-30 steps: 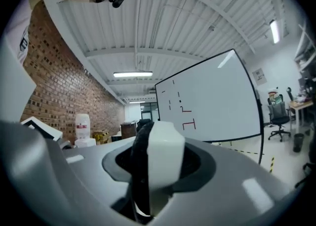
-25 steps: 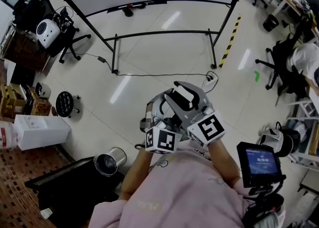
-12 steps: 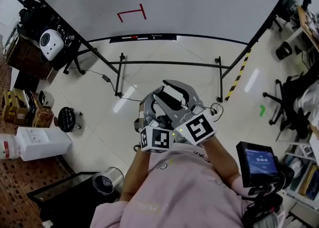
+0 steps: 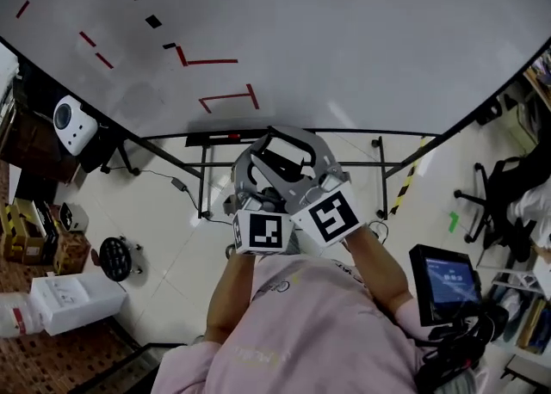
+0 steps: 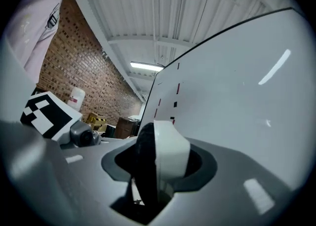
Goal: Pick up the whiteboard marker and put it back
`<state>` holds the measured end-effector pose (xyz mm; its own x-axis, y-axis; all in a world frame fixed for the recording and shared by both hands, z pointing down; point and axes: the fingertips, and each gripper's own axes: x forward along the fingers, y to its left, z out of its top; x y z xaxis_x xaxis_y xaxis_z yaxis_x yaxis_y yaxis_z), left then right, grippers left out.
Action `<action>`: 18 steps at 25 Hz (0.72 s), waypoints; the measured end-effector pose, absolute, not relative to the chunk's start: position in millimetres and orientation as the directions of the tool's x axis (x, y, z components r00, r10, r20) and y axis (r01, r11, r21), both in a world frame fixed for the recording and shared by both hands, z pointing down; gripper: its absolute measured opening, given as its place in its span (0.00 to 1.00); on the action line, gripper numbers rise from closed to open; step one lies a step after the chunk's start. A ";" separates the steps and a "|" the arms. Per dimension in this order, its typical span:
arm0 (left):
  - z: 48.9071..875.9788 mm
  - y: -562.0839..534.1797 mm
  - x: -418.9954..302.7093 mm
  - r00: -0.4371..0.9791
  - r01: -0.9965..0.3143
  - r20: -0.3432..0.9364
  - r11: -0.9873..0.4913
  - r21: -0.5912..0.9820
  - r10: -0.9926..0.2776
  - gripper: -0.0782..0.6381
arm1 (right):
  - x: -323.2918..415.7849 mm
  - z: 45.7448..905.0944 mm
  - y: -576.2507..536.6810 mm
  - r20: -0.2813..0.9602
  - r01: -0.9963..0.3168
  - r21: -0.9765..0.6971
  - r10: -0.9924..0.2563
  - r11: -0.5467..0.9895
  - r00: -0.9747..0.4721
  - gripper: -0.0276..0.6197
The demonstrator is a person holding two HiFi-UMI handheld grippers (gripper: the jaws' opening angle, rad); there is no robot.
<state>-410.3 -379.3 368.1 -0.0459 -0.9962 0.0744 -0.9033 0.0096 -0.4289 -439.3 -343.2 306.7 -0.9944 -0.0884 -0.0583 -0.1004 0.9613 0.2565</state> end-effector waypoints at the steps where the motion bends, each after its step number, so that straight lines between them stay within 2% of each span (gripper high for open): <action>1: 363.1 -392.0 -425.0 -0.035 -0.907 0.067 0.004 -0.420 -0.997 0.49 | -455.3 302.9 -355.6 -0.064 -0.107 0.272 -0.093 0.956 -0.994 0.32; 8: 344.0 -467.2 -494.1 0.017 -0.915 -0.009 -0.012 -0.404 -1.000 0.49 | -523.0 291.2 -434.7 -0.074 -0.201 0.300 -0.187 0.933 -0.980 0.35; 14: 337.0 -497.0 -503.7 0.008 -0.919 -0.048 0.011 -0.393 -0.999 0.48 | -522.5 283.9 -466.6 -0.103 -0.259 0.396 -0.237 0.881 -0.966 0.45; 18: 331.7 -501.6 -496.0 -0.004 -0.911 -0.083 0.038 -0.411 -0.997 0.48 | -504.3 277.3 -472.7 -0.146 -0.285 0.423 -0.246 0.860 -0.958 0.48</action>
<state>-496.0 -501.6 331.7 -0.0037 -0.9965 -0.0831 -0.9109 0.0377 -0.4109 -504.3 -472.7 277.3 -0.9583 -0.2455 -0.1465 -0.2850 0.8603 0.4227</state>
